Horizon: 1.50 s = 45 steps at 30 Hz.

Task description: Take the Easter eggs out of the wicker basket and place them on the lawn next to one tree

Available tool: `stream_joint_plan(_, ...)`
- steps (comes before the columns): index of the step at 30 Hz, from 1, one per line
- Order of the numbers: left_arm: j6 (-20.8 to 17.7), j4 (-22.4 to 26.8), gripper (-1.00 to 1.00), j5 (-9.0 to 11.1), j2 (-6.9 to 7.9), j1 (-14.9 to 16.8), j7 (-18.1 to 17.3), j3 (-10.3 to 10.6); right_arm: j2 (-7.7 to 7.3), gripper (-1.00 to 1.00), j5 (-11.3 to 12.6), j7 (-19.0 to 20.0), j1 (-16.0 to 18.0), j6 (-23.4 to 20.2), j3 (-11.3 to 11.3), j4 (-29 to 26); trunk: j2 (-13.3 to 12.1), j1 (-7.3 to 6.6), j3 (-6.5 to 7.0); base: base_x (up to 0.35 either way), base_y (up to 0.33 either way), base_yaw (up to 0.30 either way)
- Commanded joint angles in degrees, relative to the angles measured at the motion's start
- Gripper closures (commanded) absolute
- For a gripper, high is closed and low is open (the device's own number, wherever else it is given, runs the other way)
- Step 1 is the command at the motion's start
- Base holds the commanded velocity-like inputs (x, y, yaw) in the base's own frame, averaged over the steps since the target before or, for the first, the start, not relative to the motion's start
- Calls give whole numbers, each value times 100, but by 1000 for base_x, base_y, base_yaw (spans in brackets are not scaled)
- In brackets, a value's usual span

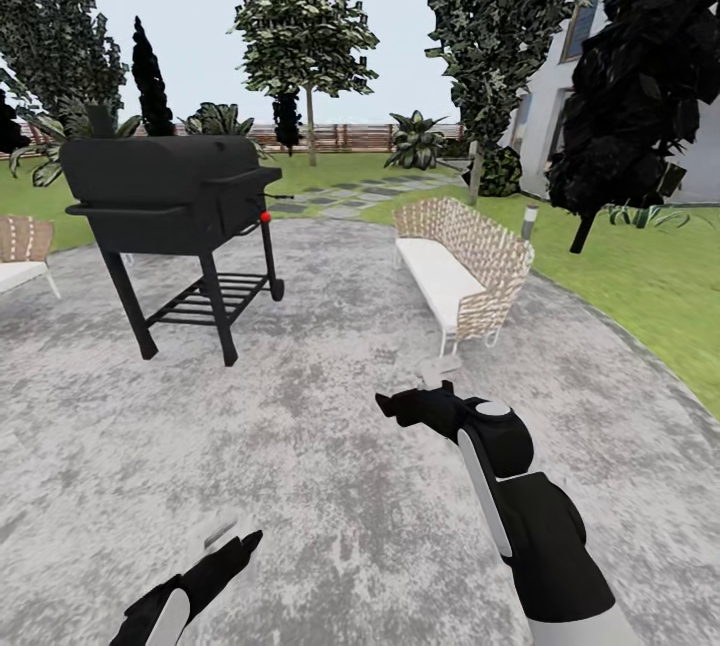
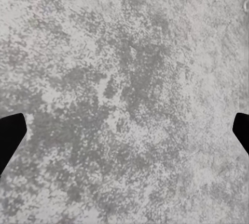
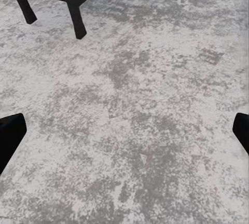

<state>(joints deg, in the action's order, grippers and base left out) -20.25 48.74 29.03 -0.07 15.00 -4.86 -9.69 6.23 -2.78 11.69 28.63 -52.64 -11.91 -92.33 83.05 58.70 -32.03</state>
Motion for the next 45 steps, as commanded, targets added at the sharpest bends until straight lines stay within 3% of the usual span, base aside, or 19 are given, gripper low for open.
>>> stream_joint_plan(1, -40, 4, -100, 41, -2, 3, -16, -15, 2, -100, -30, 26, 4, -27, 2, -5, 3, 3, -6, 302, 131, -14)
stream_joint_plan(45, -40, 4, -100, 33, -2, 3, -7, -14, -7, -100, -30, 26, 3, -25, 4, -7, 3, 3, -6, 324, 32, -1)
